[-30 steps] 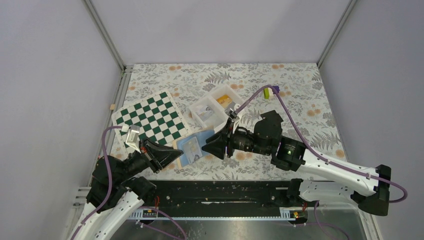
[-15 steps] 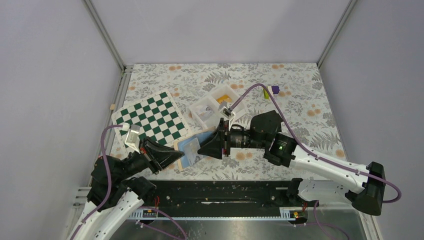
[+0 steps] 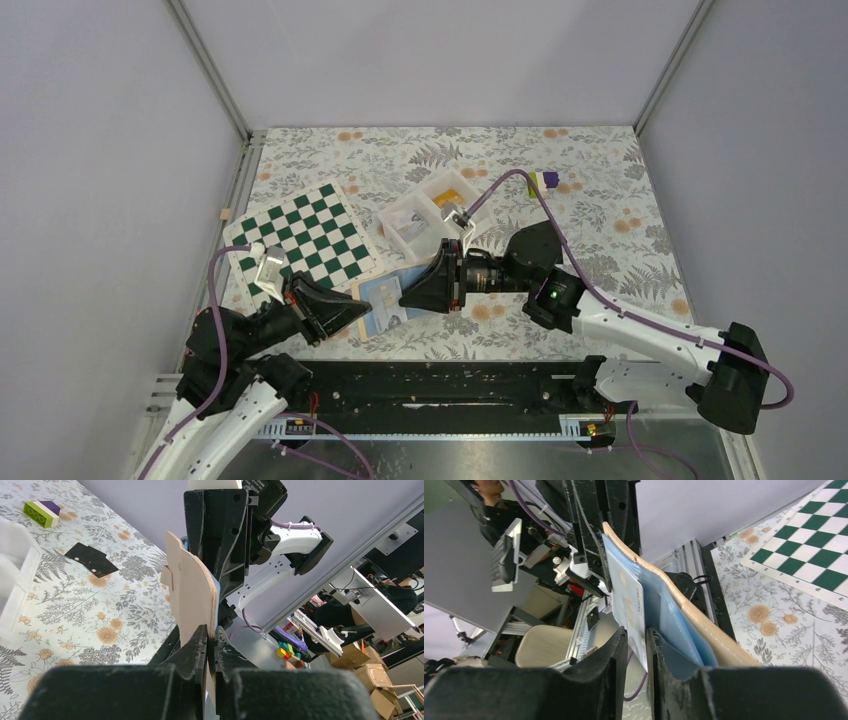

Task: Take the credit cards out of the card holder
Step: Remove the credit card from the card holder.

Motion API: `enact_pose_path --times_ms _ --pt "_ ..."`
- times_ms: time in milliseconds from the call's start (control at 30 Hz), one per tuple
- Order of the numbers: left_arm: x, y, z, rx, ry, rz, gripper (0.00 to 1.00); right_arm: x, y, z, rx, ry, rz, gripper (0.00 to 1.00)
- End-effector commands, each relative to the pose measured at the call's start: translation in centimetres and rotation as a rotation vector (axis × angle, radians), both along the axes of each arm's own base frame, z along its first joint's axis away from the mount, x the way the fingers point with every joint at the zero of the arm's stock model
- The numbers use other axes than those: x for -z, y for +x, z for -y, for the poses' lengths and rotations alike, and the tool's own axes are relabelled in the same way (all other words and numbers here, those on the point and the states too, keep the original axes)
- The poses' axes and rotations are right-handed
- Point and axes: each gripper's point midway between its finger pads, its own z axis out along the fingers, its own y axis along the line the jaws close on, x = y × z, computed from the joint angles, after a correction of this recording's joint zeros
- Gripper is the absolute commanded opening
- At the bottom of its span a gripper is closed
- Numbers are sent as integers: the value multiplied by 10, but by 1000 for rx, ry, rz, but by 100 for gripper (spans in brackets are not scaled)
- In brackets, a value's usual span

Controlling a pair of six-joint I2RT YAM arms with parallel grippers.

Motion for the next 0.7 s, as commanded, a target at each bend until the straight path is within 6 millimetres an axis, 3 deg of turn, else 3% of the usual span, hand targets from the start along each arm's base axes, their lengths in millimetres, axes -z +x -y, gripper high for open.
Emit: enact_pose_path --times_ms 0,167,300,500,667 --pt "-17 -4 2 30 -42 46 0 -34 -11 2 -82 136 12 25" --pt "-15 -3 3 29 -42 42 0 -36 -12 1 -121 172 -23 17" --pt "-12 -2 2 18 -39 37 0 -34 -5 3 -102 177 -46 0" --pt "-9 3 -1 -17 -37 36 0 -27 12 19 -45 177 -77 0" --pt "-12 2 1 -4 -49 50 0 -24 12 28 -51 162 -65 4"
